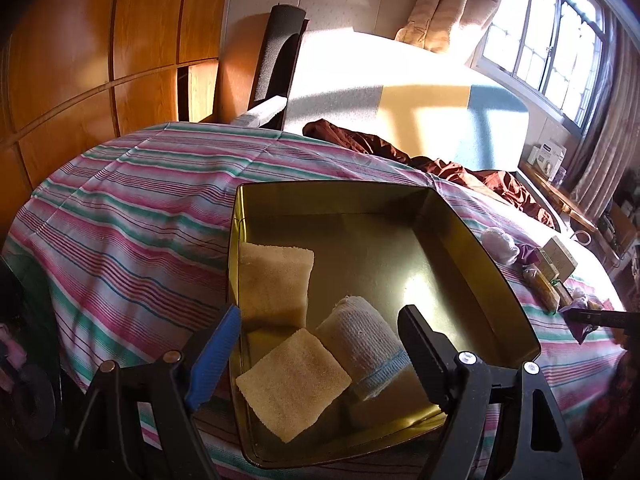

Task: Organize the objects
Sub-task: 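Carry the purple packet into the gold tray and open the right gripper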

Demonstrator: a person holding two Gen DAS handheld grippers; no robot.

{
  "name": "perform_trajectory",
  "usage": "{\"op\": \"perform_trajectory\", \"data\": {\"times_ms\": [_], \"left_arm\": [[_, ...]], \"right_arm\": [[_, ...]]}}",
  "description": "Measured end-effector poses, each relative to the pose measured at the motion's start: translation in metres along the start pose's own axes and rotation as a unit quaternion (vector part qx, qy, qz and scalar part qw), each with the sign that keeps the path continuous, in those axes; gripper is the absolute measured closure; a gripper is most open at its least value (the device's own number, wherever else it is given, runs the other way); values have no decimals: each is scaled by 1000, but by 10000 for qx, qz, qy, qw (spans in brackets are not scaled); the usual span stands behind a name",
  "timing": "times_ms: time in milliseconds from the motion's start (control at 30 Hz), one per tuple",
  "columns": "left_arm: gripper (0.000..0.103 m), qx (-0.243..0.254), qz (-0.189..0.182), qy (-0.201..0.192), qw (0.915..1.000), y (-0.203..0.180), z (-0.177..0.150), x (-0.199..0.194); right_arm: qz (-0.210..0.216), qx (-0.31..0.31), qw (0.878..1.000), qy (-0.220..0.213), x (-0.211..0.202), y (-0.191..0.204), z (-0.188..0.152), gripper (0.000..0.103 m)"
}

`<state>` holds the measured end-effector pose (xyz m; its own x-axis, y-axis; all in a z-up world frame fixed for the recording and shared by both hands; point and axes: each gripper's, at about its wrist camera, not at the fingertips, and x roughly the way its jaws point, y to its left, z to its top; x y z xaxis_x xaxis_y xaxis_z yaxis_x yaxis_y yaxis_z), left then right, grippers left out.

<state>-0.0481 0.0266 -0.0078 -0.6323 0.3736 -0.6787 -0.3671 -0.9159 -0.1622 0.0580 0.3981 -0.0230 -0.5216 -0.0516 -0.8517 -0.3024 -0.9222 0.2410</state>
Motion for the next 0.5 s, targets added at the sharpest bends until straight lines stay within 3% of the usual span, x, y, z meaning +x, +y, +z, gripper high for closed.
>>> {"op": "perform_trajectory", "data": {"times_ms": [267, 500], "left_arm": [[22, -196, 120, -68, 9997, 21, -1, -11], [22, -393, 236, -81, 9989, 42, -4, -18]], "right_arm": [[782, -775, 9934, -307, -3, 100, 19, 63], [1096, -1169, 9870, 88, 42, 171, 14, 63]]}}
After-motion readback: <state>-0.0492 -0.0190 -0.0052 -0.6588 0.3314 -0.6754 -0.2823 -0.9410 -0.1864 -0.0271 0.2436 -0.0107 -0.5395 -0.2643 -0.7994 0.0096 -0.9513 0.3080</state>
